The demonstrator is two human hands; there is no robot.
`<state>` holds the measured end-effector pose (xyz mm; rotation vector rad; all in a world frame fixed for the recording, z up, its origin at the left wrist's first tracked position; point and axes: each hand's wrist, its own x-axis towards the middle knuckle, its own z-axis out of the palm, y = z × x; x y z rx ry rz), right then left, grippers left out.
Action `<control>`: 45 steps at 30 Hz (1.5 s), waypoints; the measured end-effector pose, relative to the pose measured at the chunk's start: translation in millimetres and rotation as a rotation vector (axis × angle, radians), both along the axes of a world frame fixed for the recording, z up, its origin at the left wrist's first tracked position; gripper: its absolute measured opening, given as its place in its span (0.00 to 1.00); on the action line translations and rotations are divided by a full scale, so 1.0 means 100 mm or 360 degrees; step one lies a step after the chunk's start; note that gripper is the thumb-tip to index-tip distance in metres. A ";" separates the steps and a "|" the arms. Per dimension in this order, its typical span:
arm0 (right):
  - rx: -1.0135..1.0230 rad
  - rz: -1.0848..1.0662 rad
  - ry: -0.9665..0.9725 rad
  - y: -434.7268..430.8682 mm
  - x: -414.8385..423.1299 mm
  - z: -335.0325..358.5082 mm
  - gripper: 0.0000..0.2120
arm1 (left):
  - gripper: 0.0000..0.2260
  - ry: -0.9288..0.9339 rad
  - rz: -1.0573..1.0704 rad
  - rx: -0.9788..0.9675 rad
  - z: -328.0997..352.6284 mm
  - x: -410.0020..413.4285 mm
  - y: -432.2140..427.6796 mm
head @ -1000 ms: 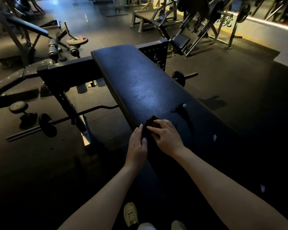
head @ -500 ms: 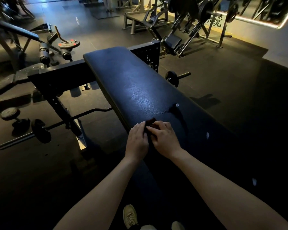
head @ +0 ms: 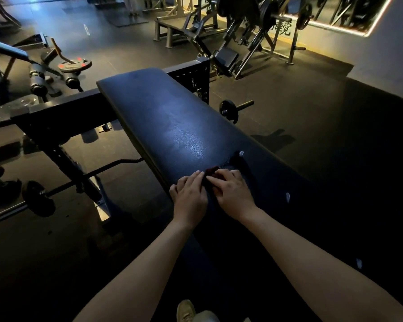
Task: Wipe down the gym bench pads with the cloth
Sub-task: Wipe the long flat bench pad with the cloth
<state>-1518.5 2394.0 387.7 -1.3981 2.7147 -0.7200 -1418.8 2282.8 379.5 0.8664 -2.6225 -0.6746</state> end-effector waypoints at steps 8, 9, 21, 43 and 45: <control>0.0008 -0.0424 -0.0081 -0.16 -0.37 0.07 0.17 | 0.20 -0.0029 -0.0013 0.0025 0.03 -0.13 -0.14; -0.0055 -0.0334 -0.0072 -0.21 -0.29 0.04 0.17 | 0.20 0.0022 0.0025 0.0138 0.06 -0.18 -0.18; -0.0001 -0.0553 -0.0005 -0.21 -0.52 0.05 0.16 | 0.20 -0.0056 -0.0208 -0.0012 0.02 -0.58 -0.27; -0.0266 -0.0275 -0.0003 -0.17 -0.72 -0.04 0.19 | 0.17 0.0140 -0.0189 0.0096 -0.01 -1.05 -0.30; -0.0194 -0.0360 0.0119 -0.10 -0.91 -0.03 0.16 | 0.17 0.0117 -0.0202 0.0054 -0.02 -1.05 -0.29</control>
